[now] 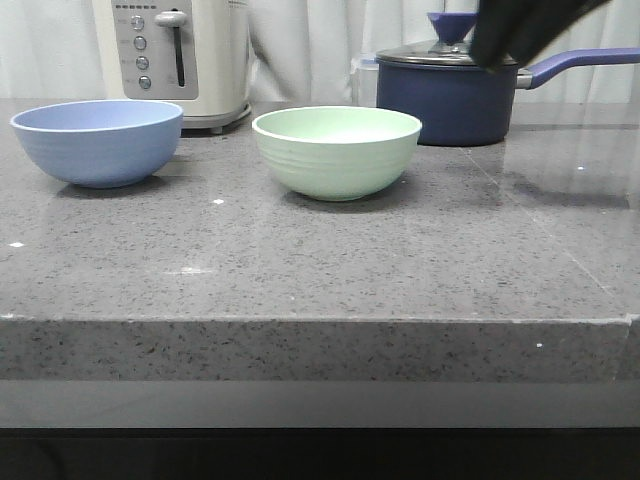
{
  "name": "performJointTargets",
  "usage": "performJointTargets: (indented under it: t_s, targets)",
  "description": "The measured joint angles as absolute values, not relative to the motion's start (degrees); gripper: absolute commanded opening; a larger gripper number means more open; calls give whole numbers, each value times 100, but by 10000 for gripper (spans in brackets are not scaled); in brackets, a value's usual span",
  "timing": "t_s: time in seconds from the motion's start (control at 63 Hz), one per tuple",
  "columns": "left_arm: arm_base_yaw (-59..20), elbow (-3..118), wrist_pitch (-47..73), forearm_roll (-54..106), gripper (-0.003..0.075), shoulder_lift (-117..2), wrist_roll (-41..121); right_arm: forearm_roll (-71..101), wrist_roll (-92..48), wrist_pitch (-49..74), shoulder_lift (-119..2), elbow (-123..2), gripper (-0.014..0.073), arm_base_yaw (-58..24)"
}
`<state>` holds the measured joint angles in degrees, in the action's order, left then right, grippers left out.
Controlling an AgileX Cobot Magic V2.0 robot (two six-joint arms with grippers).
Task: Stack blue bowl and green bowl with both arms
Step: 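Open the right gripper and lift it away from the green bowl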
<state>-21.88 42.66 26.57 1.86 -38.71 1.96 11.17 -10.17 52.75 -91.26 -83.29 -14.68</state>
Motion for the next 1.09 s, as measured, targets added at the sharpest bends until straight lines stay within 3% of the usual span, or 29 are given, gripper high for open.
performJointTargets:
  t_s: [0.143,0.587,1.094]
  targets:
    - [-2188,4266,2657,186,512,-3871,196,1427,-1305,4793,-9011,-7602,-73,-1453]
    - [-2188,4266,2657,186,513,-3871,196,3251,-3931,4210,-9366,-7165,-59,-1453]
    - [-2188,4266,2657,186,512,-3871,196,3464,-4160,4296,-9463,-7165,-64,-1453]
